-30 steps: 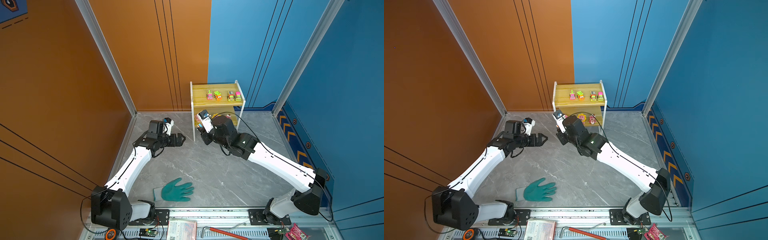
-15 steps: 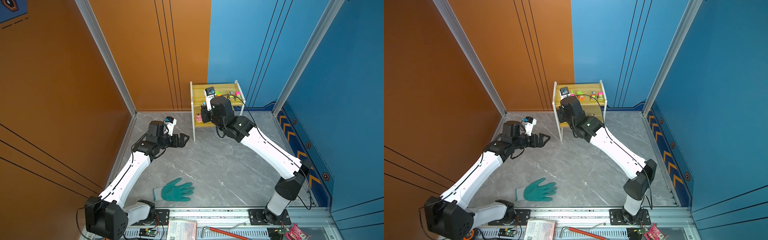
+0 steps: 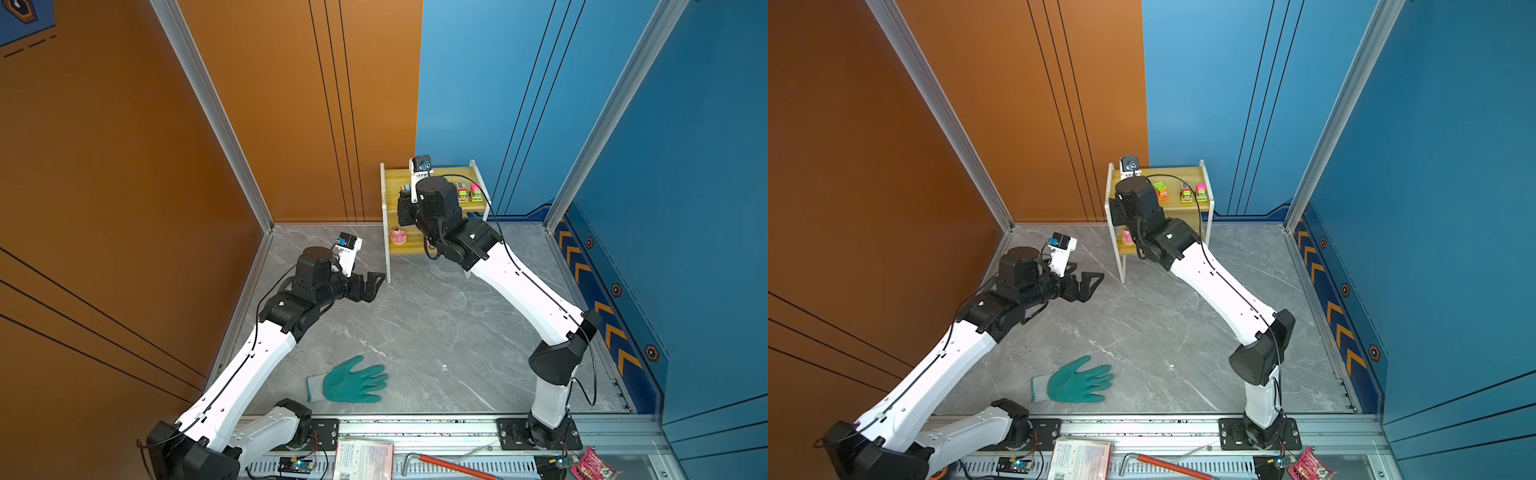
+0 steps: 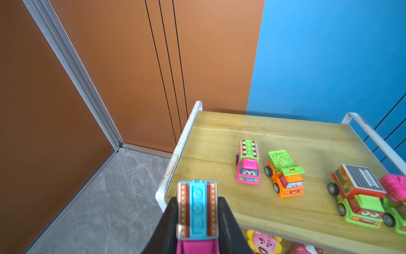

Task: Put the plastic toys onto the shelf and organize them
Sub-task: 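Lift the pink car and carry it up over the upper shelf with the right gripper, then lower the car onto the upper shelf beside the other cars and open the right gripper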

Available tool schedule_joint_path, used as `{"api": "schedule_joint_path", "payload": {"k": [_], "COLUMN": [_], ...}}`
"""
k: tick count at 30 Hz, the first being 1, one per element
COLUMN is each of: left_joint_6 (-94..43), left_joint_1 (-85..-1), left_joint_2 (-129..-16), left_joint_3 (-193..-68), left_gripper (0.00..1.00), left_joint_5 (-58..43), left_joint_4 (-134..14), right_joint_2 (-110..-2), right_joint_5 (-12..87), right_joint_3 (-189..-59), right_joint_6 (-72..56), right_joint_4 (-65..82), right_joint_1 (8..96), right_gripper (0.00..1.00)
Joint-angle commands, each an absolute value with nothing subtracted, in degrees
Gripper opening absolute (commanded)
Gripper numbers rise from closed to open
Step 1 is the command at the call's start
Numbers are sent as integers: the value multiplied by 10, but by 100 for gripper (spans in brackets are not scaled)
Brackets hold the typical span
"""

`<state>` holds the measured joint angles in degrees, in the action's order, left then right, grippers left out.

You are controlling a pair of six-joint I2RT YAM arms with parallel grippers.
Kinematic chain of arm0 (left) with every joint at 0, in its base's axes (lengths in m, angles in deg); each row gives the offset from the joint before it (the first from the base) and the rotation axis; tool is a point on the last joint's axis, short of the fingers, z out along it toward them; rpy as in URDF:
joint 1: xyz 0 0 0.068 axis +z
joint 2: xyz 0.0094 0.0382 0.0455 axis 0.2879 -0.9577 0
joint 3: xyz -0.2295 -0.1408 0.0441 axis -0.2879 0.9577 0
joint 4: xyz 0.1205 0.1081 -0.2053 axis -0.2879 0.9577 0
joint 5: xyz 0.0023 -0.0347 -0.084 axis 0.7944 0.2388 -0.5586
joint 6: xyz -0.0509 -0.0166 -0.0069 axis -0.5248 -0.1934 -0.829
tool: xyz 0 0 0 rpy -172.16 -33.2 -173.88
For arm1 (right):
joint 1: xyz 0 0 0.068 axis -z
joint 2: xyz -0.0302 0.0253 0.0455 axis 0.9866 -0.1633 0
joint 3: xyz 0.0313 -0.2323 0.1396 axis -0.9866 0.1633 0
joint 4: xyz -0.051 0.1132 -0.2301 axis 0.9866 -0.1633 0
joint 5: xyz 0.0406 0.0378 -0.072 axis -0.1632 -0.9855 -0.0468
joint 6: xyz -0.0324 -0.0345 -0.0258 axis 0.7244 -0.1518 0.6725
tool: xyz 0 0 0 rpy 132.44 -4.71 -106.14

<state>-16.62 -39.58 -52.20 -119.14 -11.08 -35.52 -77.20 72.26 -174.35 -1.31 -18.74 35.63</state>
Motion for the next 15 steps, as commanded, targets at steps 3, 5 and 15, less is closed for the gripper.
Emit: {"api": "schedule_joint_path", "payload": {"k": [3,5,15], "left_joint_6": [-139,-136,-142], "left_joint_1": [-398,-397,-397], "left_joint_2": [-524,-519,-517], "left_joint_3": [-1161,-1145,-1121], "left_gripper": [98,98,98], "left_joint_5": [-145,-158,-191], "left_joint_4": [-403,-419,-444], "right_joint_2": [-826,-849,-907], "right_joint_5": [739,739,743], "right_joint_3": [-1818,-1850,-1902], "right_joint_6": [-27,-26,-22], "right_joint_4": [-195,-199,-201], "right_joint_1": [360,361,371], "right_gripper": [27,27,27]}}
